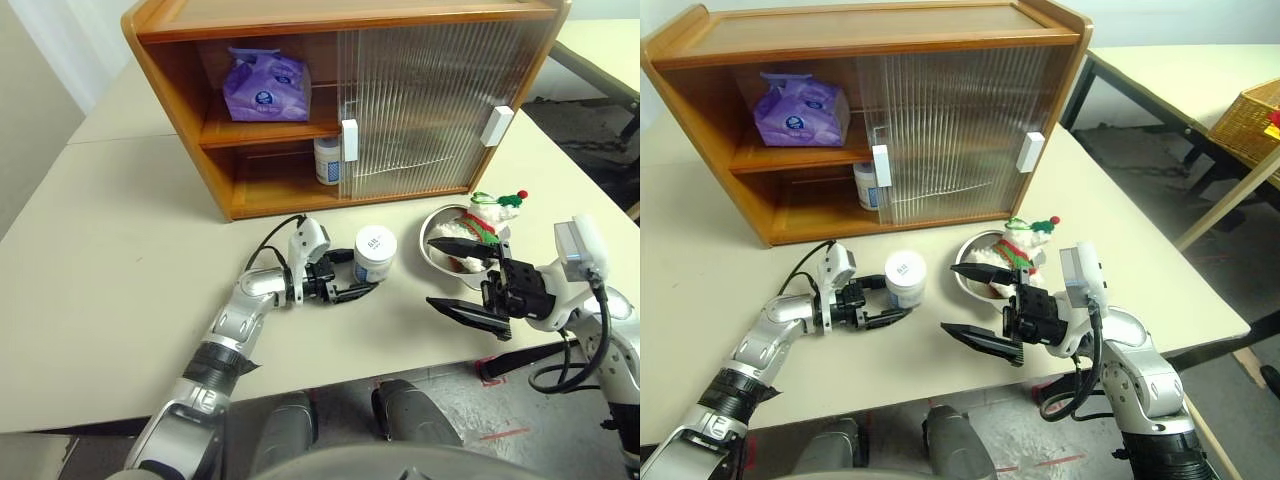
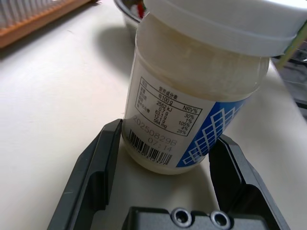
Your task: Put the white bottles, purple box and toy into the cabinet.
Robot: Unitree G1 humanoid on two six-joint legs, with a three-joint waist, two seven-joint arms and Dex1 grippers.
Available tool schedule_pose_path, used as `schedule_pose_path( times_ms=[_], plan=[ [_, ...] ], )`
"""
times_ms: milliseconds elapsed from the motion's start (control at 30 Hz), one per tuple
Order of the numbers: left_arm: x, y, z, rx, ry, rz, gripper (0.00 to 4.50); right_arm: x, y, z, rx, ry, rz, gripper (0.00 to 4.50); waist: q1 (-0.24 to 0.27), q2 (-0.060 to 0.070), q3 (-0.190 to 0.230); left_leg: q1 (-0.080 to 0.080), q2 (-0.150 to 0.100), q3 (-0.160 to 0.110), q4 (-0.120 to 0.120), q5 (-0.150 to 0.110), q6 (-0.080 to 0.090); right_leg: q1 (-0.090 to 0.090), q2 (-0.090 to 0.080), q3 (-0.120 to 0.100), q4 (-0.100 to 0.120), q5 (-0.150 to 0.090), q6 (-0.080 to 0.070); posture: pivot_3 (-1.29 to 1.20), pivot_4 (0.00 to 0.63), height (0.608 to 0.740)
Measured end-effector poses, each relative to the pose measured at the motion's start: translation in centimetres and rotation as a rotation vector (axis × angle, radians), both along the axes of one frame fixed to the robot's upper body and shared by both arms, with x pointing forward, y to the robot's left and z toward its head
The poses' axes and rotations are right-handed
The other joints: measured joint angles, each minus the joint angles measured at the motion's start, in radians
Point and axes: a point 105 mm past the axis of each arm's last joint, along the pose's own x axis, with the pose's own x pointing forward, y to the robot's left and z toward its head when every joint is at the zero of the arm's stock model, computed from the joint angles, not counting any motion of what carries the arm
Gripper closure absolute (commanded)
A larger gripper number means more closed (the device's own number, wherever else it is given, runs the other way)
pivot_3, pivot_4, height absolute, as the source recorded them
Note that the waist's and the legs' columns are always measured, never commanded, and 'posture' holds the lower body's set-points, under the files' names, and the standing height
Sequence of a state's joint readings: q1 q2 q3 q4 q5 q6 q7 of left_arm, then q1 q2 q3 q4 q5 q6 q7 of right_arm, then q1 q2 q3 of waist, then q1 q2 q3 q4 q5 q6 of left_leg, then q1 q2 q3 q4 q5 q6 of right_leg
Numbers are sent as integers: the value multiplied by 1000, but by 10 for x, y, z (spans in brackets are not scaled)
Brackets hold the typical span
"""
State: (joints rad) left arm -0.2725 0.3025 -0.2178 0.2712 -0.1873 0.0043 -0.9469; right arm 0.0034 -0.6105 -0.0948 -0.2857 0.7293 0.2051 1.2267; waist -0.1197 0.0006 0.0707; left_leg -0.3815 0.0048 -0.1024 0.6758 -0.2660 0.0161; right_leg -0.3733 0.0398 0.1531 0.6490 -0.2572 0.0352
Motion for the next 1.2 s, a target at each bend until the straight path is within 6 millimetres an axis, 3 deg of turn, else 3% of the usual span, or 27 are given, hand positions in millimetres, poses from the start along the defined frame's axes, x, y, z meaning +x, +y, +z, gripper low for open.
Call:
schedule_pose_path(
  times_ms=[333,567,967,1200],
  plan=[
    [17,44,8,-3,-40,276,1403,3,1,1,1,-6,12,0,-4,-2,1,-3,1,0,-1,0,-1,-4,-1,1,0,3,-6,-164,80,740],
    [34,79,36,-46,-124,517,1403,3,1,-1,-1,-1,12,0,6,-3,2,-7,0,1,-1,0,-1,-7,-1,1,0,2,-7,-162,82,740],
    [64,94,59,-49,-198,745,1403,3,5,-4,-4,7,24,0,21,-6,4,-6,-1,1,-1,0,-1,-6,-1,1,0,2,-8,-154,82,740],
    [87,93,57,-43,-161,869,1403,3,7,-4,-1,7,28,0,22,-8,5,-6,-2,1,0,0,-1,-4,-1,0,0,3,-7,-163,83,740]
  ],
)
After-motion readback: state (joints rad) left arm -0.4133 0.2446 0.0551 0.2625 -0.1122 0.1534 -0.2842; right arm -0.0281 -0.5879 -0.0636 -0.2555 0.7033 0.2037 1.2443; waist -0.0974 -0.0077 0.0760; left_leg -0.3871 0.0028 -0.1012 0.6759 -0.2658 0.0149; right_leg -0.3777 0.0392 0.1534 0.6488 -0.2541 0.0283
